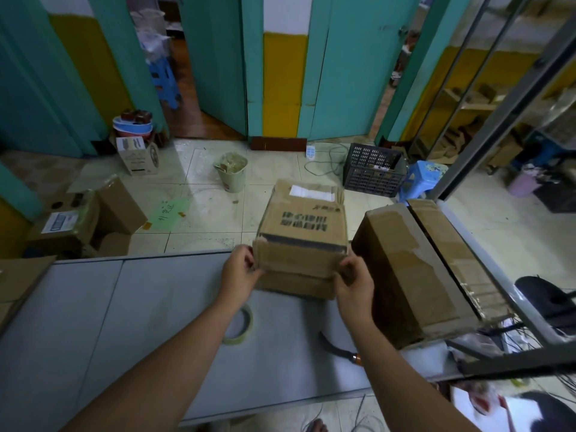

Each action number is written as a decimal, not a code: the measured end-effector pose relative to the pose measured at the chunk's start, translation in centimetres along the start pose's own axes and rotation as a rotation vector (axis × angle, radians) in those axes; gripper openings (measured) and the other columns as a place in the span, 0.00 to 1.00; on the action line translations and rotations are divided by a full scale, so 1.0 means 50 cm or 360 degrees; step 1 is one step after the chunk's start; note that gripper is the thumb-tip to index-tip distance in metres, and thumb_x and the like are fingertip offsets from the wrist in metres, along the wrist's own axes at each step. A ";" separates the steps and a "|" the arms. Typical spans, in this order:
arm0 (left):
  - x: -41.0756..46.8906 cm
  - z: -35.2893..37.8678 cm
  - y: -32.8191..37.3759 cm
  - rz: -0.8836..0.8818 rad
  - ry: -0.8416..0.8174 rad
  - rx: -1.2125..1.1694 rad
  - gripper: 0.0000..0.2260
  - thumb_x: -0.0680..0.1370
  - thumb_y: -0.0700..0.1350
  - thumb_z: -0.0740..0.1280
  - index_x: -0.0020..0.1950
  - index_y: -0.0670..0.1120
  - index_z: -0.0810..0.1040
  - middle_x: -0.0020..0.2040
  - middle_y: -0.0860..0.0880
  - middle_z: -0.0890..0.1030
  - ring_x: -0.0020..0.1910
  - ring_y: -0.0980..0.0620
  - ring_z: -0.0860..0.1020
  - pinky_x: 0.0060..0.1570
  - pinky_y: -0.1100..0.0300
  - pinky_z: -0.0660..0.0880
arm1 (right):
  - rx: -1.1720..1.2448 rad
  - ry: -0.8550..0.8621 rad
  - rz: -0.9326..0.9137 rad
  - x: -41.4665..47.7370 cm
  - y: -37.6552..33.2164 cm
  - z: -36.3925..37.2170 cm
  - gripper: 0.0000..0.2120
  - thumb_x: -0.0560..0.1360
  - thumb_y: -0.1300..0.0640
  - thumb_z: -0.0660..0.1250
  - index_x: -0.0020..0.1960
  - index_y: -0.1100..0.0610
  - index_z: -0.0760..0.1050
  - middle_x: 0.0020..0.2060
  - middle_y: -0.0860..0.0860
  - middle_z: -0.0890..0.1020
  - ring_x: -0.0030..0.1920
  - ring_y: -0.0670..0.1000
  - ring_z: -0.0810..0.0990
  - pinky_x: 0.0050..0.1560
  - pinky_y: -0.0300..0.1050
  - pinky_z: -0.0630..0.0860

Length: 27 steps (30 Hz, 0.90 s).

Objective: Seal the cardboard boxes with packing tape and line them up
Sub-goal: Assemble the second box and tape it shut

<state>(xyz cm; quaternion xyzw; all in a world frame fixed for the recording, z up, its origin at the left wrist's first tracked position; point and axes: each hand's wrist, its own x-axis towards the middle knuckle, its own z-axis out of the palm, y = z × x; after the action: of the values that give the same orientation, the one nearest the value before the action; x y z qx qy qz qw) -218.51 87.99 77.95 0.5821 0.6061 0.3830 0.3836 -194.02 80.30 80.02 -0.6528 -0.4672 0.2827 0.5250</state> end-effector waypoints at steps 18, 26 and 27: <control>0.007 -0.015 -0.011 -0.0392 -0.0505 0.0231 0.26 0.77 0.37 0.75 0.70 0.55 0.72 0.53 0.50 0.84 0.45 0.46 0.87 0.40 0.54 0.82 | -0.0111 -0.0240 0.0709 0.040 0.005 0.023 0.32 0.81 0.40 0.67 0.81 0.45 0.60 0.74 0.51 0.68 0.70 0.58 0.73 0.60 0.65 0.81; 0.009 0.000 0.016 -0.0963 -0.0353 -0.0948 0.30 0.79 0.20 0.55 0.73 0.45 0.73 0.64 0.41 0.80 0.60 0.42 0.80 0.62 0.46 0.81 | 0.0329 -0.0015 0.0693 0.005 -0.006 0.024 0.27 0.79 0.55 0.74 0.76 0.50 0.68 0.69 0.52 0.76 0.67 0.56 0.78 0.62 0.62 0.82; 0.010 -0.006 0.016 -0.1014 -0.0341 -0.1028 0.28 0.79 0.20 0.53 0.72 0.44 0.74 0.64 0.39 0.81 0.59 0.41 0.80 0.66 0.43 0.79 | 0.0363 -0.0015 0.0652 -0.004 -0.008 0.025 0.27 0.79 0.56 0.74 0.75 0.51 0.69 0.69 0.52 0.77 0.67 0.56 0.78 0.62 0.61 0.82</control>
<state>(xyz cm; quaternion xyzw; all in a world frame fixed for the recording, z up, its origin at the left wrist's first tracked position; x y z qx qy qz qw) -218.47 88.50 78.79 0.2538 0.5612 0.3529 0.7043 -195.28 80.64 80.00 -0.6692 -0.2925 0.4372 0.5249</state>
